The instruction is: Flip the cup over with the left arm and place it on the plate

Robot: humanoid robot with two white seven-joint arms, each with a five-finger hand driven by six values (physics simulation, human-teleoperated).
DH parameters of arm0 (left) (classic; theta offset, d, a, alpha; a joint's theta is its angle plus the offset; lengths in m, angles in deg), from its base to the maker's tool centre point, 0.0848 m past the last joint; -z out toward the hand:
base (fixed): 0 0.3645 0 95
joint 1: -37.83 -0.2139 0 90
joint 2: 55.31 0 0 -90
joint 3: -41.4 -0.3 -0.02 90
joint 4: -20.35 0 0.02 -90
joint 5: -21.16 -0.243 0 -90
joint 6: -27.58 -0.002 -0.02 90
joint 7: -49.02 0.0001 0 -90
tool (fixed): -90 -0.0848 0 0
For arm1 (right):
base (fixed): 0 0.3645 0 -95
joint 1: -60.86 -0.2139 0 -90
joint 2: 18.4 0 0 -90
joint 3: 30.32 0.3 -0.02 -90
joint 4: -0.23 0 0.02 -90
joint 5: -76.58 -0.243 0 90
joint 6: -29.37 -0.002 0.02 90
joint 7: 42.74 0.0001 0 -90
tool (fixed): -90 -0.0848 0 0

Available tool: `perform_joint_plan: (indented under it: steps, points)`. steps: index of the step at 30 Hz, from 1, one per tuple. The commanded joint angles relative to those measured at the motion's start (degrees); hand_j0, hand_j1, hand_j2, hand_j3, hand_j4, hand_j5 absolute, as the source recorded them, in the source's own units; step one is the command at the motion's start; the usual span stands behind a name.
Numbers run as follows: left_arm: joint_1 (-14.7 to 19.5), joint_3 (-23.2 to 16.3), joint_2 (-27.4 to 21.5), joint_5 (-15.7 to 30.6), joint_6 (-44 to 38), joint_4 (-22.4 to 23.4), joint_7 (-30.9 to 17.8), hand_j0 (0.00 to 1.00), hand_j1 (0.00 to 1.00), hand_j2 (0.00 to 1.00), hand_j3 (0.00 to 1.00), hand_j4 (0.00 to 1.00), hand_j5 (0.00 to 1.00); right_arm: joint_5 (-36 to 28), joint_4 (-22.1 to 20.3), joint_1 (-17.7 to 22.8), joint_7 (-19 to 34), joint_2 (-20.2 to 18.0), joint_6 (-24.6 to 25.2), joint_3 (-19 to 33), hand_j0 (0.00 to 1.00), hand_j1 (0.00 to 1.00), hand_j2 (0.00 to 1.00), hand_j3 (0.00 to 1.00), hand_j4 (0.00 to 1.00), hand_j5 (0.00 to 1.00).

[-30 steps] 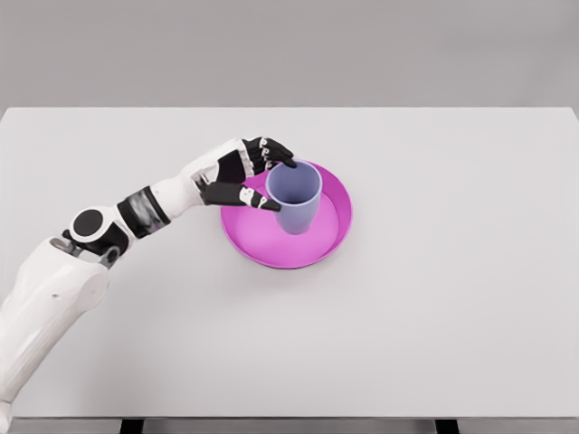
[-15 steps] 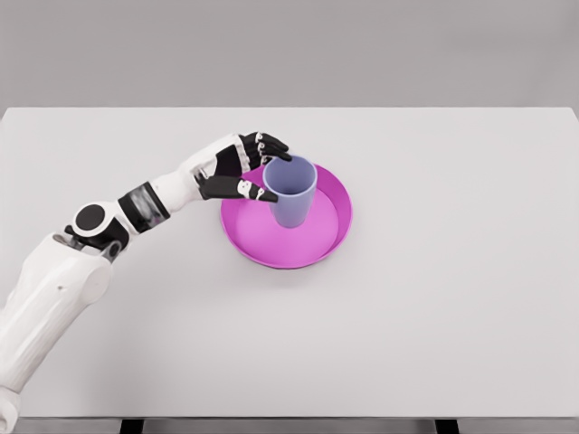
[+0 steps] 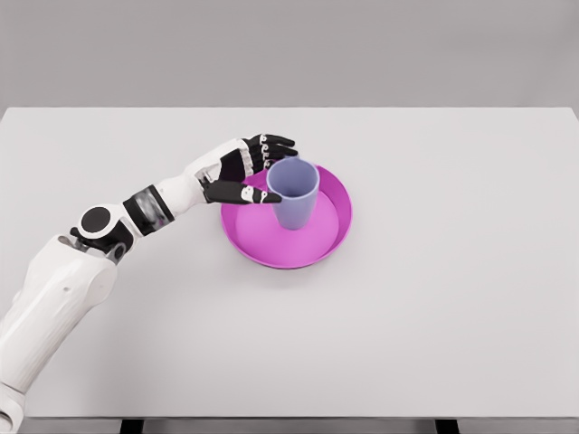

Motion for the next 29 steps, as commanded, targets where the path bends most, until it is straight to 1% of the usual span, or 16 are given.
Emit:
perform_joint_plan:
  steps: [1,4,7,9,15,17,18,19,21,22,23,24,26,27,29]
  points:
    - [0.00,0.02,-0.05,-0.17,0.01,-0.01,0.00,0.87,0.87,0.87,0.87,0.87,0.87,-0.02,0.01,0.00,0.00,-0.01,0.00,0.00,1.00,1.00,1.00,1.00,1.00,1.00]
    - [0.00,0.02,-0.14,-0.17,0.01,-0.01,0.00,0.88,0.88,0.88,0.88,0.88,0.88,-0.02,0.01,0.00,0.00,-0.01,0.00,0.00,1.00,1.00,1.00,1.00,1.00,1.00]
    - [0.00,0.02,-0.22,-1.31,0.01,0.17,0.00,1.00,1.00,1.00,1.00,1.00,1.00,-0.02,0.01,0.00,0.00,-0.01,0.00,0.00,1.00,1.00,1.00,1.00,1.00,1.00]
    - [0.00,0.19,-0.23,-2.54,-0.08,0.25,0.00,1.00,1.00,1.00,1.00,1.00,1.00,-0.02,0.01,0.00,0.00,-0.01,0.00,0.00,1.00,1.00,1.00,1.00,1.00,1.00]
    - [-0.35,0.54,-0.66,-2.10,0.01,-0.27,0.00,1.00,1.00,1.00,1.00,1.00,1.00,-0.02,0.01,0.00,0.00,-0.01,0.00,0.00,1.00,1.00,1.00,1.00,1.00,1.00]
    - [-0.44,0.63,-4.26,-1.31,-0.08,-3.52,0.00,1.00,1.00,1.00,1.00,1.00,1.00,-0.02,0.01,0.09,0.00,-0.01,0.00,0.00,1.00,1.00,1.00,1.00,1.00,1.00]
    - [-0.53,0.55,-7.51,1.49,-0.17,-5.98,0.00,1.00,1.00,1.00,1.00,1.00,1.00,-0.02,0.01,0.09,0.00,-0.01,0.00,0.00,1.00,1.00,1.00,1.00,1.00,1.00]
    - [-0.44,0.02,-10.59,5.18,-0.17,-7.13,0.00,1.00,1.00,1.00,1.00,1.00,1.00,-0.02,0.01,0.00,0.00,-0.01,0.00,0.00,1.00,1.00,1.00,1.00,1.00,1.00]
    - [-0.44,0.02,-15.51,8.26,-0.17,-10.38,0.00,1.00,1.00,1.00,1.00,1.00,1.00,-0.02,0.01,0.00,0.00,-0.01,0.00,0.00,1.00,1.00,1.00,1.00,1.00,1.00]
    - [-0.53,-0.07,-20.43,11.43,-0.17,-13.36,0.00,1.00,1.00,1.00,1.00,1.00,1.00,-0.02,0.01,0.09,0.00,-0.01,0.00,0.00,1.00,1.00,1.00,1.00,1.00,1.00]
    - [-0.53,-0.07,-24.83,13.36,-0.17,-15.30,0.00,1.00,1.00,1.00,1.00,1.00,1.00,-0.02,0.01,0.00,0.00,-0.01,0.00,0.00,1.00,1.00,1.00,1.00,1.00,1.00]
    - [-0.53,-0.07,-28.26,13.72,-0.17,-16.09,0.00,1.00,1.00,1.00,1.00,1.00,1.00,-0.02,0.01,0.00,0.00,-0.01,0.00,0.00,1.00,1.00,1.00,1.00,1.00,1.00]
    - [-0.53,-0.07,-32.48,13.72,-0.17,-16.18,0.00,1.00,1.00,1.00,1.00,1.00,1.00,-0.02,0.01,0.00,0.00,-0.01,0.00,0.00,1.00,1.00,1.00,1.00,1.00,1.00]
    - [-0.70,-0.16,-33.89,13.72,-0.17,-16.18,0.00,1.00,1.00,1.00,1.00,1.00,1.00,-0.02,0.01,0.00,0.00,-0.01,0.00,0.00,1.00,1.00,1.00,1.00,1.00,1.00]
    - [-1.32,-0.16,-34.68,13.63,-0.08,-16.45,0.00,1.00,1.00,1.00,1.00,1.00,1.00,-0.02,0.01,0.00,0.00,-0.01,0.00,0.00,1.00,1.00,1.00,1.00,1.00,1.00]
